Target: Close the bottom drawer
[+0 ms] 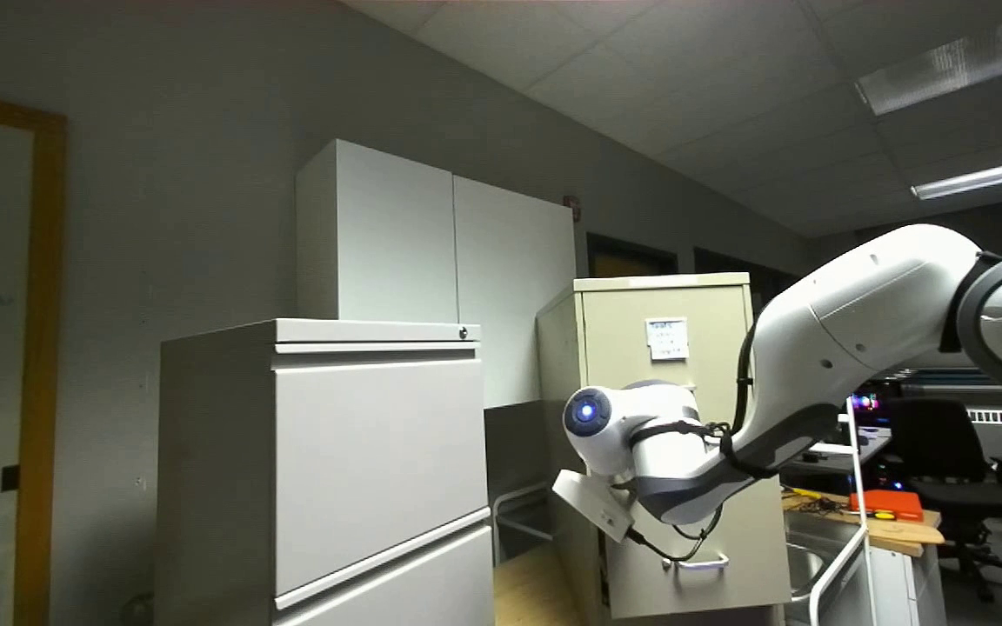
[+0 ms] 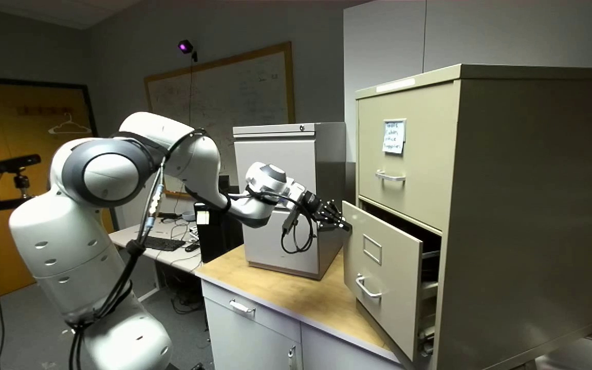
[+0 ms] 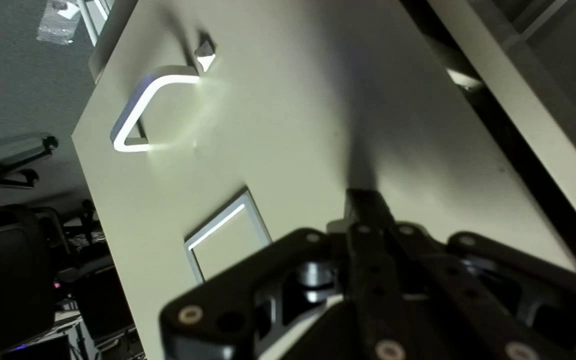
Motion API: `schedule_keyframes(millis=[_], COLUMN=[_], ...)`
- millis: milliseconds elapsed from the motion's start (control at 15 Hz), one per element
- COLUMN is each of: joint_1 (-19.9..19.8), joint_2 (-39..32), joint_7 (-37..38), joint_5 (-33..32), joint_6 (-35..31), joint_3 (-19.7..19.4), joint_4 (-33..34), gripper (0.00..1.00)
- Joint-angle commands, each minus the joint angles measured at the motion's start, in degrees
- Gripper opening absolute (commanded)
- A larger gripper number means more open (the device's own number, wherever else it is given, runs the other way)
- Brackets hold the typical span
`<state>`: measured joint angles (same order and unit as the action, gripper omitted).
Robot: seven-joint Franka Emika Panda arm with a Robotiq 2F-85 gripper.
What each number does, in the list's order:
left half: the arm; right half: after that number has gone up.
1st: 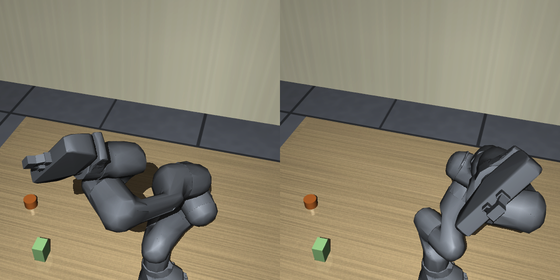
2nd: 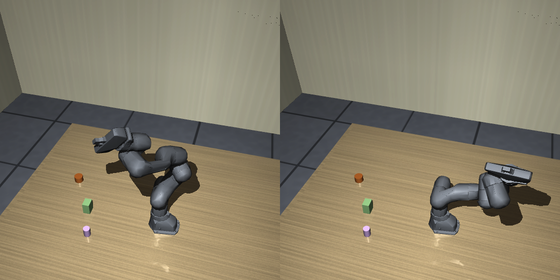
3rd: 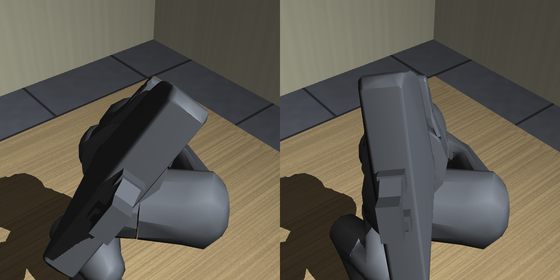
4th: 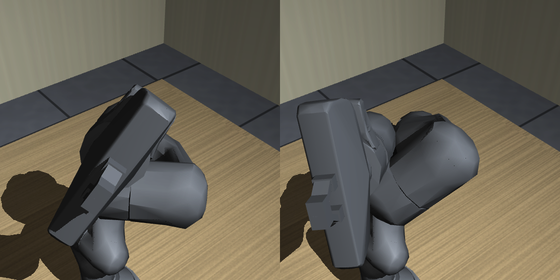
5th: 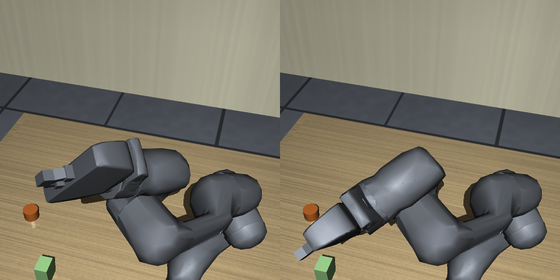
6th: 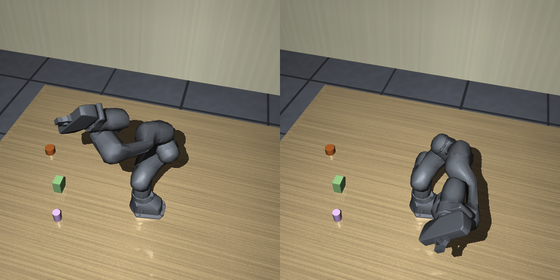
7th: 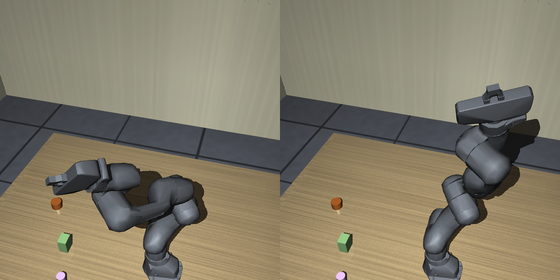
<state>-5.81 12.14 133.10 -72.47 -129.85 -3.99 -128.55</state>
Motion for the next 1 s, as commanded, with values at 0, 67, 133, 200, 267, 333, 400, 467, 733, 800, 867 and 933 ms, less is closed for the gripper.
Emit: schedule_keyframes(millis=[0,67,133,200,267,333,400,467,733,800,867,933], joint_1=[-0.03,-0.02,0.03,0.03,0.05,0.1,0.18,0.24,0.99,1.29,1.62,1.88], joint_2=[-5.52,-5.89,-6.36,-6.83,-7.17,-7.48,-7.51,-7.72,-8.23,-8.47,-8.79,-9.13], joint_7=[-3.05,-3.52,-4.06,-4.45,-5.04,-5.85,-5.99,-6.03,-4.98,-5.0,-4.89,-4.94], joint_5=[2.57,3.53,4.88,5.96,7.02,8.19,8.79,9.22,8.02,7.67,7.38,7.18], joint_6=[0.24,1.01,1.87,2.59,3.23,3.71,4.03,4.41,6.09,6.39,6.78,7.21], joint_3=[-0.98,-0.89,-0.86,-0.83,-0.79,-0.79,-0.64,-0.52,0.29,0.58,0.93,1.18], joint_4=[8.43,9.04,9.87,10.57,11.25,11.85,12.33,12.84,14.23,14.81,15.5,16.18], gripper=[0.0,0.0,0.0,0.0,0.0,0.0,0.0,0.0,0.0,0.0,0.0,0.0])
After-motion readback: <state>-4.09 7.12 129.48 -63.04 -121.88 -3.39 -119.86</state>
